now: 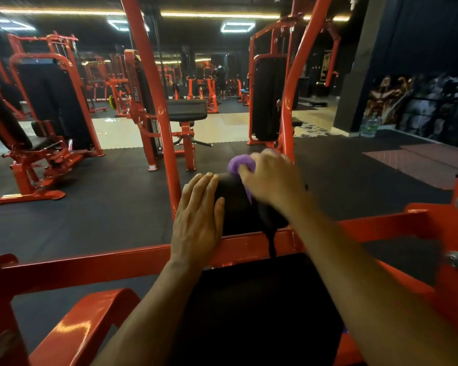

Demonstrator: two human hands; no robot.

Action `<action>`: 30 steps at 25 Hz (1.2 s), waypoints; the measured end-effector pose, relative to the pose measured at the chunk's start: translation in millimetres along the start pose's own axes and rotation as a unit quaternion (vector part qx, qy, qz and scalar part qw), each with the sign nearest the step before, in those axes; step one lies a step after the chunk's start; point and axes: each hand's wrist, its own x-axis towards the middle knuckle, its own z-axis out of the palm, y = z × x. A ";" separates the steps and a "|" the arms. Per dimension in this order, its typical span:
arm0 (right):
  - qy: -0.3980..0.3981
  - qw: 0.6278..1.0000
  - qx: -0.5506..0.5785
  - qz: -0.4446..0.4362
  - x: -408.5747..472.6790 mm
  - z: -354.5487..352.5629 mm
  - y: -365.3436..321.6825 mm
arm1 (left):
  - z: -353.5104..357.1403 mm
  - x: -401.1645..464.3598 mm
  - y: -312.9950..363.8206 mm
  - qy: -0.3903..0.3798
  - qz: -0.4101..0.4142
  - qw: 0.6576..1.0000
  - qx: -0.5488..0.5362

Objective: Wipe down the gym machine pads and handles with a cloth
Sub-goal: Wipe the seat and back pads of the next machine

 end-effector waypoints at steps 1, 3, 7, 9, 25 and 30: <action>-0.110 0.993 0.032 0.033 26.3 -18.5 -4.8 | -1.1 -1.1 -0.7 -0.003 0.003 1.000 0.000; -0.275 0.957 0.061 0.070 62.8 -41.2 -7.3 | -2.4 -5.8 -0.6 -0.017 0.014 1.000 0.003; -0.208 0.978 0.003 0.032 48.5 -23.9 2.0 | -8.8 -12.2 1.3 -0.007 0.035 0.998 0.044; -0.015 1.000 -0.015 -0.021 12.6 0.2 17.0 | -14.4 -6.2 6.2 0.002 0.033 0.998 0.060; -0.264 0.963 -0.011 0.049 65.6 -30.9 -6.1 | -3.8 5.0 5.6 -0.001 -0.049 0.999 -0.016; 0.172 0.982 -0.061 -0.043 -55.9 22.5 9.0 | 3.8 -2.3 0.6 0.007 -0.024 1.000 -0.003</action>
